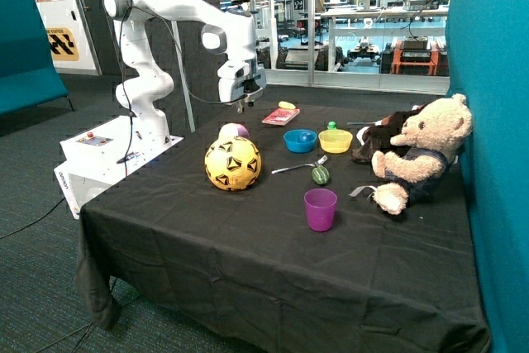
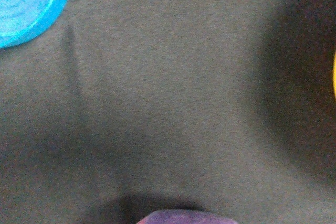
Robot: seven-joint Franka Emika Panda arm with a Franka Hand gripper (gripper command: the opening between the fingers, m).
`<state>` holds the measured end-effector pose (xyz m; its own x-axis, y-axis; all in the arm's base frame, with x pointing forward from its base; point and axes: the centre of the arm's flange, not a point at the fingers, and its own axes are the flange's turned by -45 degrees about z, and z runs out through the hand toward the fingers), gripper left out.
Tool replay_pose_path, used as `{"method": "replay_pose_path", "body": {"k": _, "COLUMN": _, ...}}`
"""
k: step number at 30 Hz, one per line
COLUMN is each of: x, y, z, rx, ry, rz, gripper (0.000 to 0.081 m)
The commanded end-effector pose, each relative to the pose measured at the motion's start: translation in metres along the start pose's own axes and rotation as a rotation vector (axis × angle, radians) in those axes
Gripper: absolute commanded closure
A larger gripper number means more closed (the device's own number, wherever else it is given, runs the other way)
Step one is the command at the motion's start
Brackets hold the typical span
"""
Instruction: Sort the balls from left to right in order of size
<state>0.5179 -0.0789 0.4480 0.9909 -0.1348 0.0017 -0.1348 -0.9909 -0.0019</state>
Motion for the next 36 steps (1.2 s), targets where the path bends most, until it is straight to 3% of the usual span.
{"method": "replay_pose_path", "body": {"k": 1, "x": 0.0, "y": 0.019, "z": -0.002, "rx": -0.0019, "ry": -0.0017, "rz": 0.055, "gripper": 0.0027}}
{"method": "replay_pose_path", "body": {"k": 11, "x": 0.0, "y": 0.043, "z": -0.016, "rx": -0.002, "ry": -0.0017, "rz": 0.091, "gripper": 0.0}}
{"method": "replay_pose_path", "body": {"k": 27, "x": -0.017, "y": 0.094, "z": -0.015, "rx": -0.0021, "ry": -0.0015, "rz": 0.199, "gripper": 0.0}}
{"method": "replay_pose_path", "body": {"k": 36, "x": -0.013, "y": 0.116, "z": -0.017, "rx": -0.0021, "ry": -0.0015, "rz": 0.23, "gripper": 0.0}}
